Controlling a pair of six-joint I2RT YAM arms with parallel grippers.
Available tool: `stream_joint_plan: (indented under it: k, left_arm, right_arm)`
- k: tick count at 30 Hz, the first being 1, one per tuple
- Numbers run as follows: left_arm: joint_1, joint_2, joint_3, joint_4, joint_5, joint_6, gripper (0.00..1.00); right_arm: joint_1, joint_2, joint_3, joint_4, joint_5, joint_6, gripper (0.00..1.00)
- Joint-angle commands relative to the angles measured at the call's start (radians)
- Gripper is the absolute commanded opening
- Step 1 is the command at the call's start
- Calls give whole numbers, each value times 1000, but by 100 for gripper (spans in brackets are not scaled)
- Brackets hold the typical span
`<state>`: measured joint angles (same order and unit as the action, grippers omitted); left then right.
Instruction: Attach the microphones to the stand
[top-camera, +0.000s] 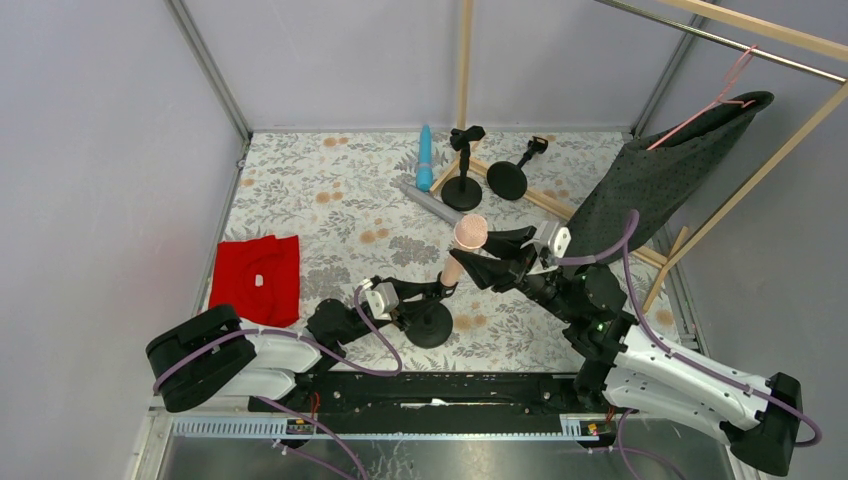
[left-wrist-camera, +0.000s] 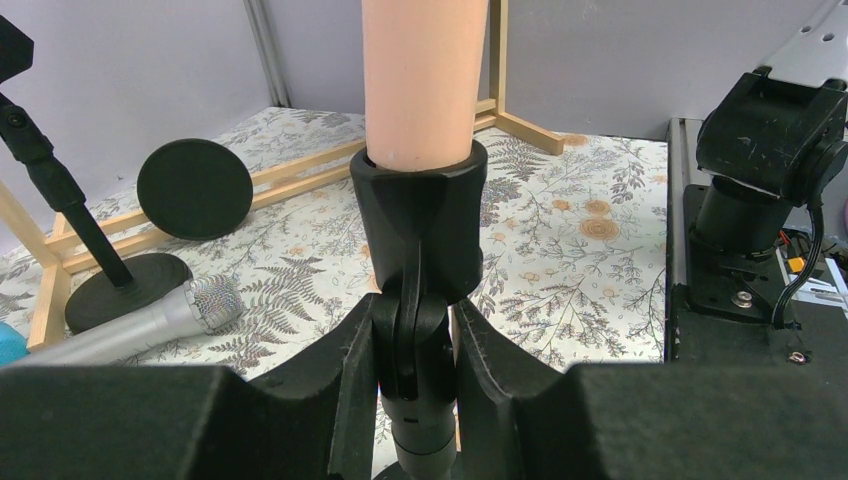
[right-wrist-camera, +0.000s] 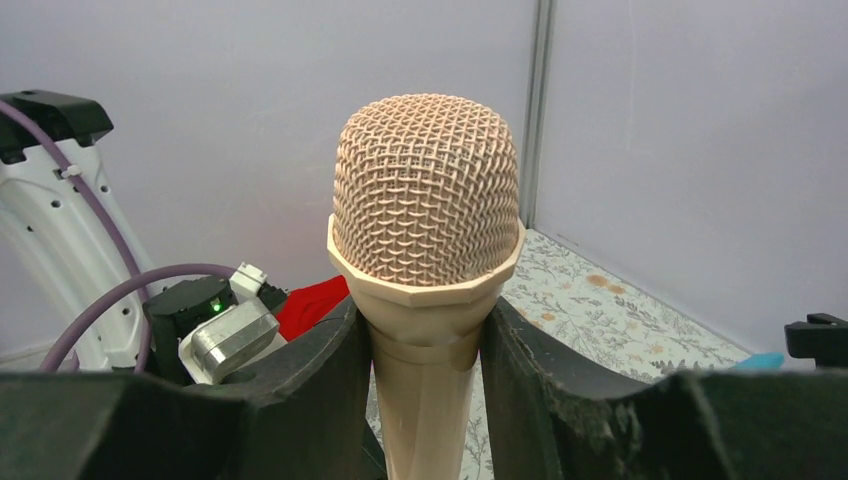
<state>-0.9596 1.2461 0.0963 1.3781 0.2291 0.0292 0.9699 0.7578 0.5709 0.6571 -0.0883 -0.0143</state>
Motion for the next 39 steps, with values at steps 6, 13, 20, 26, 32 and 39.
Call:
stream_joint_plan:
  k: [6,13,20,26,32,39]
  left_arm:
    - [0,12,-4,53,6,29,0]
    - [1,15,-2,50,6,31,0]
    - [0,19,1,47,5,33,0]
    - [1,16,3,40,6,36,0]
    - [1,13,7,26,8,38,0]
    - [1,15,18,3,20,41,0]
  right_arm:
    - [4,34,-56,-139,77,46,0]
    - [3,52,-71,-204,82,64,0]
    - [4,65,-108,-212,78,78,0]
    - [4,81,-118,-218,63,73,0]
    - [4,124,-98,-258,39,57,0]
    - [12,176,-22,-334,3,-4,0]
